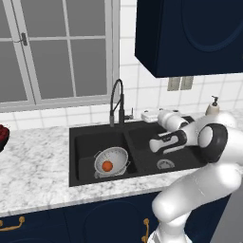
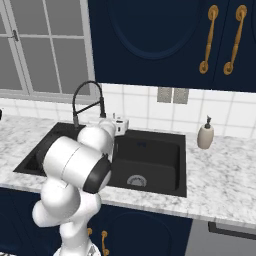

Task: Put the colander in the sink, put the orange in the colander, and turn on the sink faucet and pour water over the colander.

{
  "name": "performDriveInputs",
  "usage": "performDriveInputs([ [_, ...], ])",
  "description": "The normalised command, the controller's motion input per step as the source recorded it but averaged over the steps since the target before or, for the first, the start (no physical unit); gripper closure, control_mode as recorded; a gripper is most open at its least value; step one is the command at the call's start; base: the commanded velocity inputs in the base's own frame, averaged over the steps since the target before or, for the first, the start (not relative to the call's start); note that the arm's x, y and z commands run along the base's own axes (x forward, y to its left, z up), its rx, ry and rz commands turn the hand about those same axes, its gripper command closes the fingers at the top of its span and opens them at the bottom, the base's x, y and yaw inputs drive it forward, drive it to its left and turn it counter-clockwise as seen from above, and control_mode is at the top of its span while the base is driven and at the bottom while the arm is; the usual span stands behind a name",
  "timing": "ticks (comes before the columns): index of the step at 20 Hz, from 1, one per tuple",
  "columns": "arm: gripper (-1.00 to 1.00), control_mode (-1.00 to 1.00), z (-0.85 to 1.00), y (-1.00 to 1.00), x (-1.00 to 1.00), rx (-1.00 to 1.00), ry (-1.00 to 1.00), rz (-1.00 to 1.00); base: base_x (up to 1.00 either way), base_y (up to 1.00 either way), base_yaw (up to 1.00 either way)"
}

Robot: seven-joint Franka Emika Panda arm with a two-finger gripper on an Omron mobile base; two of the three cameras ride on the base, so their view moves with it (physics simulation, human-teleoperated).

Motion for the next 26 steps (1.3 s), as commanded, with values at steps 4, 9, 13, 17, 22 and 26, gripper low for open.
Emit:
performDriveInputs([
  [4, -1.0, -1.0, -0.08, 0.03, 0.2, 0.0, 0.0, -0.01, 0.0, 0.0, 0.0],
  [9, -1.0, -1.0, -0.07, 0.15, 0.35, 0.0, 0.0, -0.02, 0.0, 0.0, 0.0],
  [13, -1.0, -1.0, -0.17, 0.2, 0.32, 0.0, 0.0, -0.03, 0.0, 0.0, 0.0],
  [17, -1.0, -1.0, -0.23, 0.14, 0.32, 0.0, 0.0, -0.03, 0.0, 0.0, 0.0],
  [22, -1.0, -1.0, -0.29, 0.03, 0.2, 0.0, 0.0, -0.03, 0.0, 0.0, 0.0],
  [26, -1.0, -1.0, -0.39, 0.0, 0.06, 0.0, 0.0, -0.02, 0.0, 0.0, 0.0],
])
